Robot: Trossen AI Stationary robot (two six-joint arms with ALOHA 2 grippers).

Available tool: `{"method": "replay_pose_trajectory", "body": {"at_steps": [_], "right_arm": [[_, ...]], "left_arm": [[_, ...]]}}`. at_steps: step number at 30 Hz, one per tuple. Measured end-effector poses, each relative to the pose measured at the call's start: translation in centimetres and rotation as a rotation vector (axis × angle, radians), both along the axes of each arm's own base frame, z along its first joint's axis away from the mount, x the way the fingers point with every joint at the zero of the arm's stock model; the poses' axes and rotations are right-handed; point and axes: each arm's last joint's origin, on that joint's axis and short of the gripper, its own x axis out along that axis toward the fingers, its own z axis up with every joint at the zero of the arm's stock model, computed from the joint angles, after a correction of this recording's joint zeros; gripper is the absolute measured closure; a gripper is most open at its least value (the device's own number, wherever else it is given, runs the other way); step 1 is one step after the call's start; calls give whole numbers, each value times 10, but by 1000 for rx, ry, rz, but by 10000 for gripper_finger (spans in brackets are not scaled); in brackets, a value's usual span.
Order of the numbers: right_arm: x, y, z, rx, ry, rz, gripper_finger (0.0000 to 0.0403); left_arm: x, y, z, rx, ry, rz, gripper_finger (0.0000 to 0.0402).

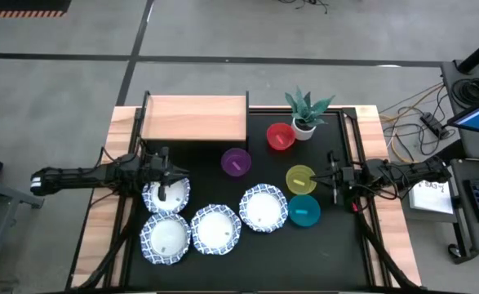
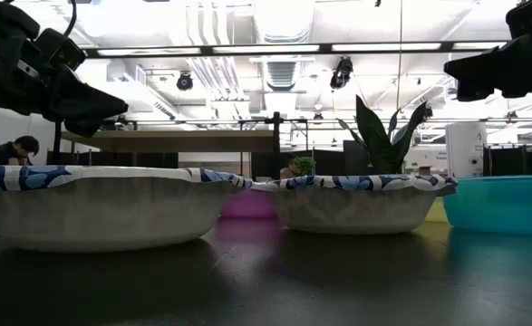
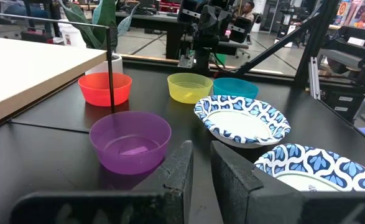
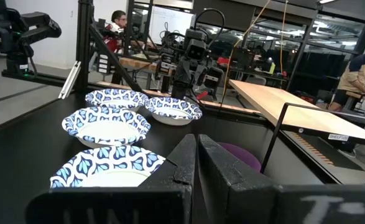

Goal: Place and stack bowls onto a shelf

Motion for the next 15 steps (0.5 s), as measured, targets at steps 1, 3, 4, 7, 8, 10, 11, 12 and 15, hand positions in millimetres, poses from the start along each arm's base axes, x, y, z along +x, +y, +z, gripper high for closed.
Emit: {"method": "replay_pose_trajectory", "body": {"at_steps": [1, 3, 4, 7, 8, 10, 11, 12, 15], "right_arm": [[0, 0, 0, 0, 0, 0, 394], [0, 0, 0, 0, 0, 0, 394], [0, 0, 0, 0, 0, 0, 394], [0, 0, 0, 0, 0, 0, 394], [0, 0, 0, 0, 0, 0, 394], [0, 0, 0, 0, 0, 0, 394], [0, 0, 0, 0, 0, 0, 394], [0, 0, 0, 2, -1, 0, 394], [0, 0, 1, 142, -4, 4, 394]], "left_arm": [[0, 0, 0, 0, 0, 0, 362], [0, 0, 0, 0, 0, 0, 362], [0, 0, 0, 0, 1, 0, 362], [0, 0, 0, 0, 0, 0, 362], [0, 0, 0, 0, 0, 0, 362], [0, 0, 0, 7, 1, -1, 362], [0, 0, 0, 29, 2, -4, 362], [0, 0, 0, 65, 4, -8, 362], [0, 0, 2, 130, -10, -15, 362]]}}
